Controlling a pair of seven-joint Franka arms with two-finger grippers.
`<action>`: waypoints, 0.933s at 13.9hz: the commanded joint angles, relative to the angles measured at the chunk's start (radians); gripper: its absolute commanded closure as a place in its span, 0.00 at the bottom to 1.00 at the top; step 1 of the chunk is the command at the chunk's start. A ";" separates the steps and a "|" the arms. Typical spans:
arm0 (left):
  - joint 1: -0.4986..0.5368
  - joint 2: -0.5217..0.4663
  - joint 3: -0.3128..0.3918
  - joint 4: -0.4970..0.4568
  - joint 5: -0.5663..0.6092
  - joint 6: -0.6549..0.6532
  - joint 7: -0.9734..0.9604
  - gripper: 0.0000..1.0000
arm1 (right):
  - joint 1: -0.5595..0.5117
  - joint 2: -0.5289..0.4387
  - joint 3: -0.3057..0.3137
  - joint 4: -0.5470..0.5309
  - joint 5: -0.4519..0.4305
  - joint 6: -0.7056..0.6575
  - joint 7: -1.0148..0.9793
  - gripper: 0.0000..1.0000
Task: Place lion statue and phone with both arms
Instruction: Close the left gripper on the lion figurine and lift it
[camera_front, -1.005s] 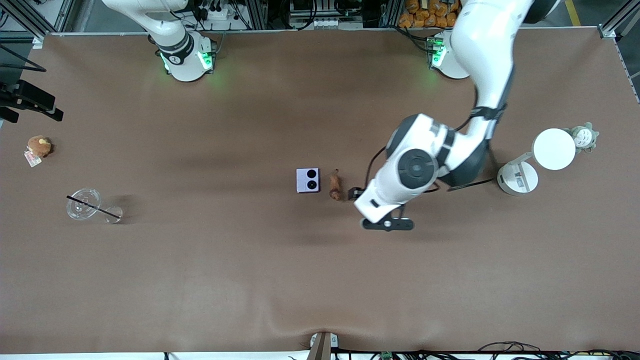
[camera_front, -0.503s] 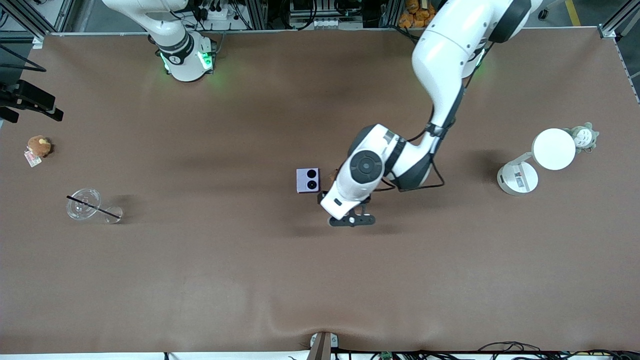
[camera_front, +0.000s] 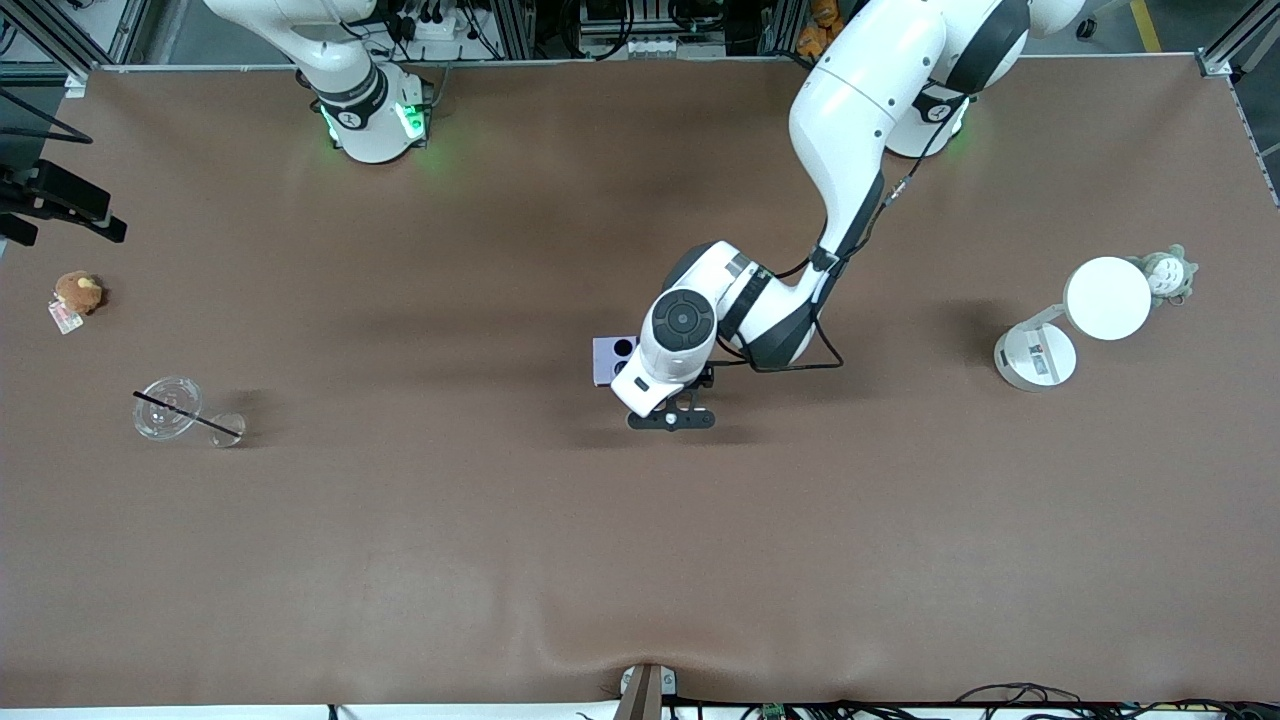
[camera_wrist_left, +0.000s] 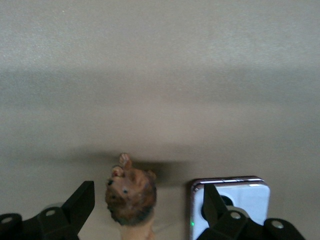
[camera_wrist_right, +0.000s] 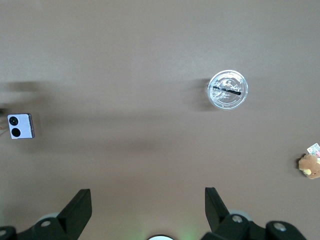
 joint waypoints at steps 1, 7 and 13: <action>-0.006 -0.006 0.009 -0.013 0.033 -0.003 -0.015 0.31 | -0.007 -0.012 0.006 -0.007 -0.007 0.001 -0.010 0.00; -0.001 -0.018 0.009 -0.029 0.033 -0.009 -0.012 1.00 | -0.006 -0.012 0.006 -0.006 -0.007 0.002 -0.010 0.00; 0.111 -0.110 0.007 -0.032 0.033 -0.127 0.071 1.00 | -0.006 -0.012 0.006 -0.006 -0.007 0.001 -0.010 0.00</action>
